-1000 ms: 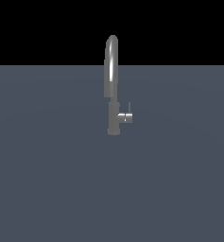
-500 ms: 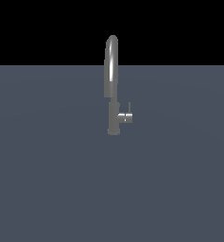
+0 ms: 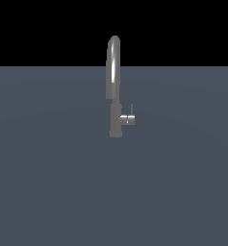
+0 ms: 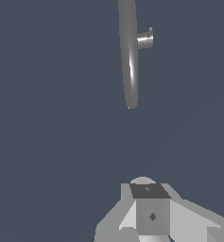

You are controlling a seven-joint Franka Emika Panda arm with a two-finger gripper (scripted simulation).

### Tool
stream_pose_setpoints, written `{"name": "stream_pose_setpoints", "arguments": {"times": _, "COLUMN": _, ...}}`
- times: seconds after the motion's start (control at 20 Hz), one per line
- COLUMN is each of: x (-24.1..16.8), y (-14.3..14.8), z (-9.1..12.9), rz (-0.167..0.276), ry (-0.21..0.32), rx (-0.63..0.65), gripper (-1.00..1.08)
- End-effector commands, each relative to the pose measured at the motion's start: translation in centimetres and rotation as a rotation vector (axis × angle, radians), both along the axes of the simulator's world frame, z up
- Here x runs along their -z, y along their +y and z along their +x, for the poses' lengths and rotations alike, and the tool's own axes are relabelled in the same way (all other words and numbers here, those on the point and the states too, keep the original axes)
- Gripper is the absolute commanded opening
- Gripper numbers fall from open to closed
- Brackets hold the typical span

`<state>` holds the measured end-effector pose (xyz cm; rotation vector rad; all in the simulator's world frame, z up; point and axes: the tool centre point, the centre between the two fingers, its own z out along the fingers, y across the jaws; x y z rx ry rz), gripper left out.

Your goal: Turn on the faucet by rotating a designated handle.

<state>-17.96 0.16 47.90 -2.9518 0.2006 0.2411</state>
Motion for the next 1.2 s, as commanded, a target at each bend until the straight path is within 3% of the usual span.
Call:
{"name": "stream_pose_setpoints", "arguments": {"times": 0.0, "x": 0.4, "y": -0.1, "z": 1.5, "rz": 0.033, "ry": 0.033, "rx": 0.035, "gripper": -1.00}}
{"name": "stream_pose_setpoints", "arguments": {"times": 1.15, "x": 6.8, "y": -2.7, "z": 14.7, "rz": 0.357, "ry": 0.351, "rx": 0.375, "gripper": -1.00}}
